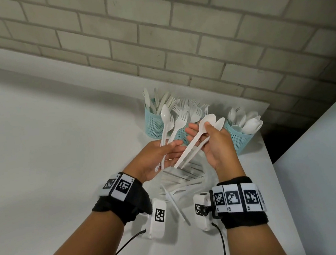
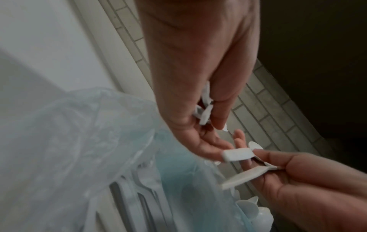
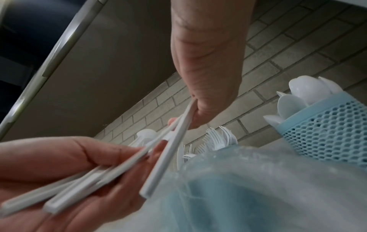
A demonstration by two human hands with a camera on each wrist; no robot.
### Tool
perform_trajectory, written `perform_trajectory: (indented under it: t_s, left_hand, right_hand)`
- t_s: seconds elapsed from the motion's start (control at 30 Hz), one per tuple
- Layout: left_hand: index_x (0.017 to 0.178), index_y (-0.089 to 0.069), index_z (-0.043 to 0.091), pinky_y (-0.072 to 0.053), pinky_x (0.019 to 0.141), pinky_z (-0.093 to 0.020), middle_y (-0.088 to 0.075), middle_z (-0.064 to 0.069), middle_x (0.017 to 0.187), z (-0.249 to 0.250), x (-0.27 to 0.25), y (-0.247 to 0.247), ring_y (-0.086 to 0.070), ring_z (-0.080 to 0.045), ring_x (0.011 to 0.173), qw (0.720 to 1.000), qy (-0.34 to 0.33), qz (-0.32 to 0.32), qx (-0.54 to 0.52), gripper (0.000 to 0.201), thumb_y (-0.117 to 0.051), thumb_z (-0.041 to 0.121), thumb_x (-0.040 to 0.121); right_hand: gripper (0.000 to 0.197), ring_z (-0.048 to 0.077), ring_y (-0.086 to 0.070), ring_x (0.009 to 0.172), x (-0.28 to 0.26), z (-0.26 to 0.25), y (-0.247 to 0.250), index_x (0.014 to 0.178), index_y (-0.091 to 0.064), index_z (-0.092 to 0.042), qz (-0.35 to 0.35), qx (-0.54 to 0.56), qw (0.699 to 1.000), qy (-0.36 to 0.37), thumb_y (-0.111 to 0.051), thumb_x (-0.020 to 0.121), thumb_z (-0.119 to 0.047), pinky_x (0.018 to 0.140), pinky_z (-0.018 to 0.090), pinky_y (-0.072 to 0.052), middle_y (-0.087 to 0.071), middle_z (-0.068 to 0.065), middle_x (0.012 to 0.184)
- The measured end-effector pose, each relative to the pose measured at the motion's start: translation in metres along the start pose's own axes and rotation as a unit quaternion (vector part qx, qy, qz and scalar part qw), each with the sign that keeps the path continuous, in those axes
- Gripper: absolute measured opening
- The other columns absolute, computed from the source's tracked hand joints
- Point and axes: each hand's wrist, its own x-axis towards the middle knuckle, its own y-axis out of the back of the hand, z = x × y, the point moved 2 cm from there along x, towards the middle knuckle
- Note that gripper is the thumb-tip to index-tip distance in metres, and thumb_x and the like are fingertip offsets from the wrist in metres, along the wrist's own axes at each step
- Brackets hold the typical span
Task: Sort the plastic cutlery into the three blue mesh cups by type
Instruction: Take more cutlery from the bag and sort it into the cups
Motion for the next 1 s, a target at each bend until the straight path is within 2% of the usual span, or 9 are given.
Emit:
perform_trajectory:
  t_s: [0.03, 0.1, 0.2, 0.3, 0.43, 0.6, 0.73, 0.87, 1.0]
  left_hand:
    - [0.103, -0.064, 0.007, -0.053, 0.055, -0.015, -0.067, -0.005, 0.082, -0.001, 0.001, -0.002, -0.064, -0.006, 0.06, 1.0, 0.001, 0.011, 0.015, 0.016, -0.052, 0.013, 0.094]
    - [0.11, -0.061, 0.007, -0.036, 0.041, -0.011, -0.055, 0.0, 0.07, -0.003, 0.004, -0.005, -0.045, -0.003, 0.045, 0.998, -0.003, 0.027, 0.061, 0.02, -0.051, 0.016, 0.095]
    - [0.111, -0.058, 0.008, -0.023, 0.038, -0.013, -0.04, 0.004, 0.062, -0.005, 0.006, -0.01, -0.028, -0.002, 0.041, 0.988, -0.023, 0.028, 0.15, 0.025, -0.048, 0.027, 0.096]
    - [0.105, -0.057, 0.008, -0.024, 0.041, -0.014, -0.035, 0.007, 0.061, -0.005, 0.004, -0.016, -0.028, -0.001, 0.04, 0.975, -0.045, 0.036, 0.214, 0.038, -0.047, 0.043, 0.094]
    - [0.105, -0.06, 0.012, -0.029, 0.045, -0.015, -0.039, 0.006, 0.065, -0.005, 0.002, -0.02, -0.033, -0.006, 0.051, 0.96, -0.057, 0.05, 0.269, 0.052, -0.031, 0.055, 0.094]
    - [0.103, -0.059, 0.012, -0.03, 0.049, -0.017, -0.043, 0.004, 0.071, -0.005, 0.002, -0.022, -0.036, -0.008, 0.056, 0.954, -0.059, 0.047, 0.289, 0.048, -0.027, 0.048, 0.098]
    - [0.104, -0.057, 0.011, -0.03, 0.05, -0.018, -0.042, 0.003, 0.07, -0.007, 0.004, -0.022, -0.035, -0.009, 0.056, 0.958, -0.056, 0.04, 0.279, 0.044, -0.03, 0.046, 0.099]
    - [0.108, -0.055, 0.008, -0.027, 0.047, -0.017, -0.04, 0.003, 0.07, -0.007, 0.007, -0.026, -0.031, -0.007, 0.054, 0.963, -0.055, 0.029, 0.262, 0.043, -0.031, 0.043, 0.099]
    - [0.104, -0.051, 0.012, -0.027, 0.051, -0.02, -0.04, 0.003, 0.071, -0.006, 0.008, -0.029, -0.032, -0.008, 0.056, 0.966, -0.053, 0.009, 0.254, 0.034, -0.033, 0.04, 0.1]
  right_hand:
    - [0.022, 0.018, -0.07, 0.068, 0.0, -0.001, 0.001, 0.114, -0.049, -0.001, 0.015, -0.007, 1.0, 0.004, -0.033, 0.101, -0.009, 0.062, 0.027, -0.057, -0.068, 0.011, 0.084]
    - [0.019, 0.013, -0.06, 0.057, 0.0, -0.003, 0.003, 0.11, -0.049, -0.006, 0.046, -0.025, 0.998, 0.022, -0.035, 0.098, -0.004, 0.051, 0.02, -0.049, -0.062, 0.007, 0.076]
    - [0.016, 0.006, -0.037, 0.047, 0.002, -0.007, 0.005, 0.097, -0.052, -0.018, 0.054, -0.059, 0.995, 0.058, -0.044, 0.095, -0.005, 0.04, 0.017, -0.032, -0.045, -0.001, 0.065]
    - [0.008, 0.002, -0.033, 0.041, 0.002, -0.007, 0.003, 0.096, -0.054, -0.021, 0.044, -0.121, 0.989, 0.066, -0.061, 0.09, -0.021, 0.038, 0.015, -0.03, -0.041, -0.006, 0.062]
    - [0.033, 0.003, -0.042, 0.051, 0.002, -0.002, -0.004, 0.106, -0.057, -0.018, 0.034, -0.171, 0.984, 0.049, -0.07, 0.081, -0.035, 0.042, 0.015, -0.033, -0.051, -0.006, 0.07]
    - [0.017, 0.003, -0.045, 0.054, 0.001, 0.005, -0.006, 0.095, -0.059, -0.025, 0.023, -0.189, 0.98, 0.059, -0.07, 0.083, -0.026, 0.045, 0.016, -0.036, -0.052, -0.007, 0.068]
    - [0.013, 0.007, -0.045, 0.058, 0.001, 0.008, -0.005, 0.101, -0.055, -0.019, 0.014, -0.222, 0.972, 0.079, -0.06, 0.091, -0.025, 0.051, 0.02, -0.039, -0.051, -0.005, 0.071]
    - [0.014, 0.011, -0.053, 0.072, 0.003, 0.012, -0.008, 0.109, -0.051, -0.022, 0.022, -0.249, 0.964, 0.096, -0.048, 0.096, -0.027, 0.07, 0.031, -0.048, -0.058, 0.001, 0.088]
    - [0.014, 0.01, -0.053, 0.073, 0.005, 0.008, -0.007, 0.105, -0.053, -0.019, 0.038, -0.241, 0.964, 0.108, -0.043, 0.099, -0.027, 0.069, 0.026, -0.045, -0.057, 0.0, 0.087]
